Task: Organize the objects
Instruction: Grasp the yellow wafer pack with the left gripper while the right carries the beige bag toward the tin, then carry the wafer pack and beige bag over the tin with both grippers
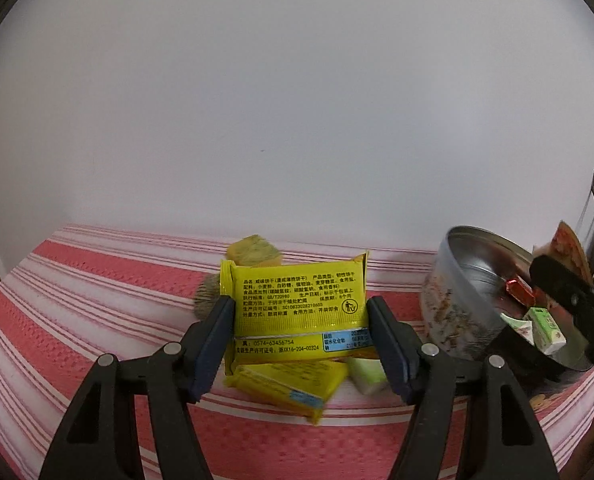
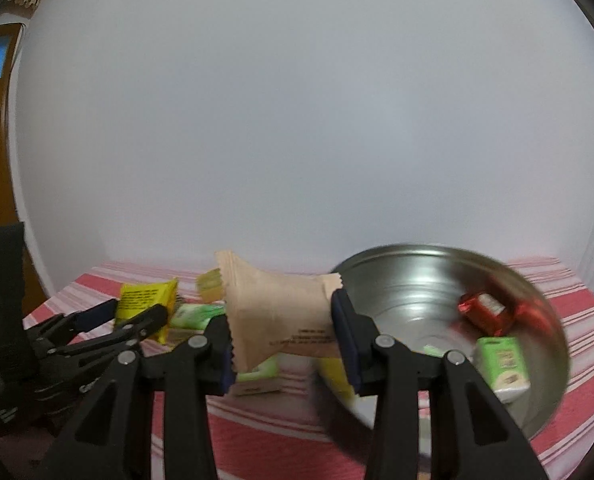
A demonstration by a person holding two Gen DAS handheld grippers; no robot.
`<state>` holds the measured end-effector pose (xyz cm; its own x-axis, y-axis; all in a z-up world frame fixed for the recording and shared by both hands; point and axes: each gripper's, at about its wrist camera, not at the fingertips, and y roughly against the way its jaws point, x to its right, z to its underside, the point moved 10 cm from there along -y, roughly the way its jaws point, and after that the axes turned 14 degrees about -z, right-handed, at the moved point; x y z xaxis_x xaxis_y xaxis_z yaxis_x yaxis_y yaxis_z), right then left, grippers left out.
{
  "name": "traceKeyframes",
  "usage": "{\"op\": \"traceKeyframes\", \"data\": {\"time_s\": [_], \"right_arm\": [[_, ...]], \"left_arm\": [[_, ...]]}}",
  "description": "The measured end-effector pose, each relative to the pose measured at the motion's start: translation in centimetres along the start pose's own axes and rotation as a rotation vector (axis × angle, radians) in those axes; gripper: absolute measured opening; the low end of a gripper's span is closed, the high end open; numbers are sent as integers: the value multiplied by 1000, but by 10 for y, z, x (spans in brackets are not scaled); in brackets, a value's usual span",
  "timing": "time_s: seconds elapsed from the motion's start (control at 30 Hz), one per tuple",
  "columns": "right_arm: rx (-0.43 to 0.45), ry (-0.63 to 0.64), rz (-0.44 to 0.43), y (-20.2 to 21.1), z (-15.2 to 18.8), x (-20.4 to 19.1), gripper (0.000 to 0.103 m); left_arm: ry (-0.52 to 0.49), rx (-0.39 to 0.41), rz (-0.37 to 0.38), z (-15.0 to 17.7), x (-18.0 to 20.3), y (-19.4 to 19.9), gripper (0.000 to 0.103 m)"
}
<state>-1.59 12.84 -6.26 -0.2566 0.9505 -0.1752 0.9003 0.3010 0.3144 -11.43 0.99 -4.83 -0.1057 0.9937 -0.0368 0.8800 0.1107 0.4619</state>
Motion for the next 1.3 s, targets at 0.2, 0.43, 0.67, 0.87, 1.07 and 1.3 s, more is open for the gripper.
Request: {"op": "traceKeyframes", "data": {"time_s": [0.2, 0.43, 0.67, 0.87, 1.07, 1.3], "right_arm": [[32, -25, 59, 17, -8, 39, 42], [52, -35, 127, 32, -14, 79, 42], [61, -44, 204, 47, -16, 124, 42], [55, -73, 269, 56, -14, 167, 42], [38, -89, 307, 53, -7, 197, 42], [0, -92, 319, 50, 0, 201, 42]], "left_arm": [[-32, 34, 13, -7, 35, 10, 69], [-67, 67, 60, -15, 72, 22, 69], [-114, 81, 110, -17, 116, 27, 69], [-135, 89, 152, -21, 149, 30, 69], [-172, 55, 175, -10, 180, 18, 69], [-210, 16, 178, 4, 197, 3, 69]]}}
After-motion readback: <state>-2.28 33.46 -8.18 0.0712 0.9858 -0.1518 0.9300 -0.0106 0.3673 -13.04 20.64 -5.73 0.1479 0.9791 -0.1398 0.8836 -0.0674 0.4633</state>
